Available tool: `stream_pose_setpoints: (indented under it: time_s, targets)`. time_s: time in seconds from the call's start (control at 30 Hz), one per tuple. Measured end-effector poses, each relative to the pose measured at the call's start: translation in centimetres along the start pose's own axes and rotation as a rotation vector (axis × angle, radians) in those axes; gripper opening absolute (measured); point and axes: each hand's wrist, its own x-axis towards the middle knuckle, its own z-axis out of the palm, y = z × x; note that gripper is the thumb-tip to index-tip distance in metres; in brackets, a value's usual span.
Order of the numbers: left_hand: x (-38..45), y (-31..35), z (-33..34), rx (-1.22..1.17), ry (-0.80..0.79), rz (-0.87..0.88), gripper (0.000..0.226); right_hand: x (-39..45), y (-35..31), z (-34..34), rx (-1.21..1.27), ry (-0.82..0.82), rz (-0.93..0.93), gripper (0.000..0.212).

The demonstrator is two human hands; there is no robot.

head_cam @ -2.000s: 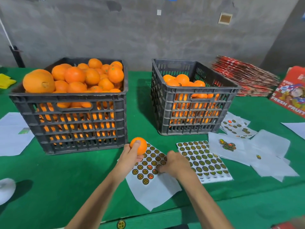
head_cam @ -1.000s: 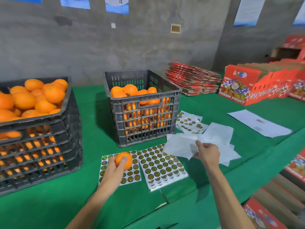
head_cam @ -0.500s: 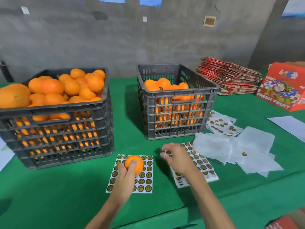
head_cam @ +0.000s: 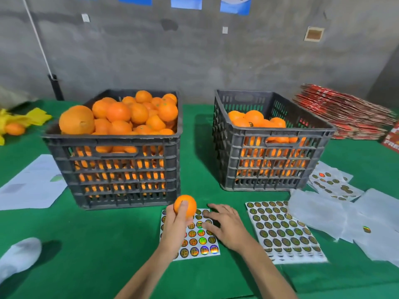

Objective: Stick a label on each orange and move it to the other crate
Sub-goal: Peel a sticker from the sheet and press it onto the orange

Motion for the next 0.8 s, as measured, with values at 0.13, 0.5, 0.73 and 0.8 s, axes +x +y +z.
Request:
stream_pose_setpoints:
  time_s: [0.13, 0.5, 0.73, 0.8]
  targets:
    - [0.4, -1.3, -0.3, 0.007, -0.002, 0.005, 0.031, 0.1, -0.1, 0.7, 0.168, 0.115, 0.040, 0.037]
    - [1.0, -1.7, -0.2, -0.016, -0.005, -0.038, 0.034, 1.3, -0.4, 0.6, 0.019, 0.109, -0.012, 0.060]
    - [1.1, -1.7, -0.2, -0.022, -0.004, -0.028, 0.026, 1.5, -1.2, 1.0, -0.020, 0.152, -0.040, 0.048]
    - [1.2, -1.8, -0.2, -0.022, 0.003, -0.026, 0.031, 1.3, -1.4, 1.0, -0.039, 0.162, -0.044, 0.046]
